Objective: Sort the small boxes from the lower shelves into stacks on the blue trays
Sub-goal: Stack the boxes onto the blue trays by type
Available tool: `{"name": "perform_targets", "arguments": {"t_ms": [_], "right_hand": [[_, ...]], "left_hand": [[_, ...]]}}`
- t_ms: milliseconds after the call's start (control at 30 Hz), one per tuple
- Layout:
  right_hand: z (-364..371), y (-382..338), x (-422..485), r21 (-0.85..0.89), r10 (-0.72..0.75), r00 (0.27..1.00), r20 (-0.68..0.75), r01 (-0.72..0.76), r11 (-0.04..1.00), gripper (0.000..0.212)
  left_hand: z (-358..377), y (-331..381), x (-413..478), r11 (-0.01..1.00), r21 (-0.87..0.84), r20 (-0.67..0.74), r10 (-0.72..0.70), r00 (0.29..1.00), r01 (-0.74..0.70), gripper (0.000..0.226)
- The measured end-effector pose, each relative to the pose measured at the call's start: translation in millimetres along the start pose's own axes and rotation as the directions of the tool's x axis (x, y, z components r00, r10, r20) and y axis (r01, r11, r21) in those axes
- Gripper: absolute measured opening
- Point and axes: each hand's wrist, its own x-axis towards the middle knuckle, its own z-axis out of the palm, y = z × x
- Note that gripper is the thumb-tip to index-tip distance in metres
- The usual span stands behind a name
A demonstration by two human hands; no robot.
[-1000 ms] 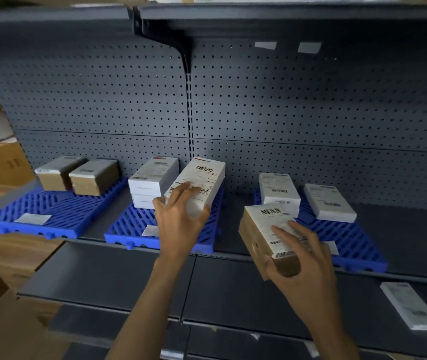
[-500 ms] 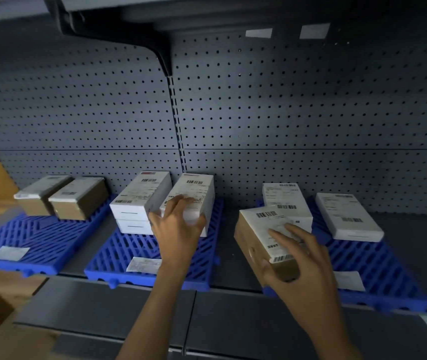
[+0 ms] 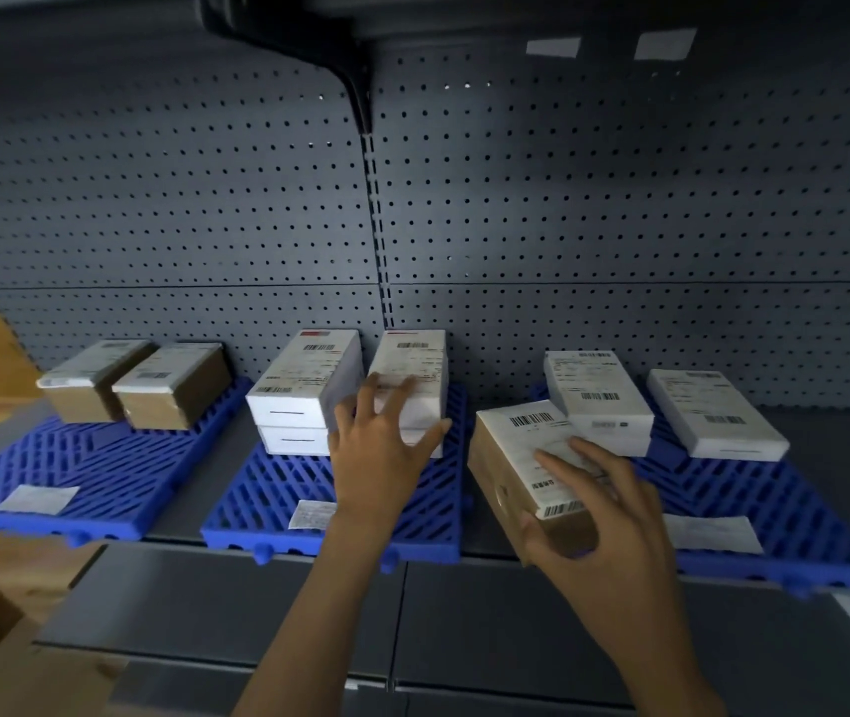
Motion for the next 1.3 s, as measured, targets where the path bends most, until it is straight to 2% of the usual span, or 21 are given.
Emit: {"name": "perform_targets", "arguments": {"t_ms": [167,300,433,633,800,1067,1300], "right_hand": [[10.2,-56.4,-19.2,-0.069,-0.011,1.0,-0.006,0.011,0.998,0.059],[28.2,-118.3,-39.3,-0.084,-0.026,0.999,-0.035,0.023,0.996,0.056],[60.2,-181.6,-51.8,-0.033,-0.048,0.998,-0.039,0.047,0.998,0.055],[119.3,-262.2,-49.9,0.045,-0.078,0.997,0.001,0.078,0.996,0.054],[172.0,-304.8,-32.0,0.068,-0.113,0.993,0.021,0.112,0.991,0.049],[267.4,-325.5,34.1,0.084,-0.136,0.989,-0.05,0.14,0.987,0.049],[337.9,-330.6,93.9,0.044,-0.13,0.983,-0.132,0.137,0.99,0.048]], "left_hand": [[-54.5,-50.5,-37.9,0.99,-0.034,-0.04,0.138,0.99,-0.139,0.055],[-111.9,-119.0,-58.6,0.975,0.084,-0.044,0.208,0.977,-0.204,0.049],[-157.0,-197.6,-68.6,0.955,0.1,-0.078,0.286,0.955,-0.278,0.04],[-201.2,-298.0,-79.0,0.971,0.178,-0.094,0.178,0.98,-0.159,0.041],[-221.0,-344.4,-76.4,0.984,0.15,-0.153,0.124,0.98,-0.101,0.041],[-210.3,-400.2,-32.6,0.992,0.115,-0.133,0.057,0.989,-0.042,0.039],[-189.8,-439.2,25.8,0.986,0.144,-0.076,0.091,0.993,-0.079,0.041]]}}
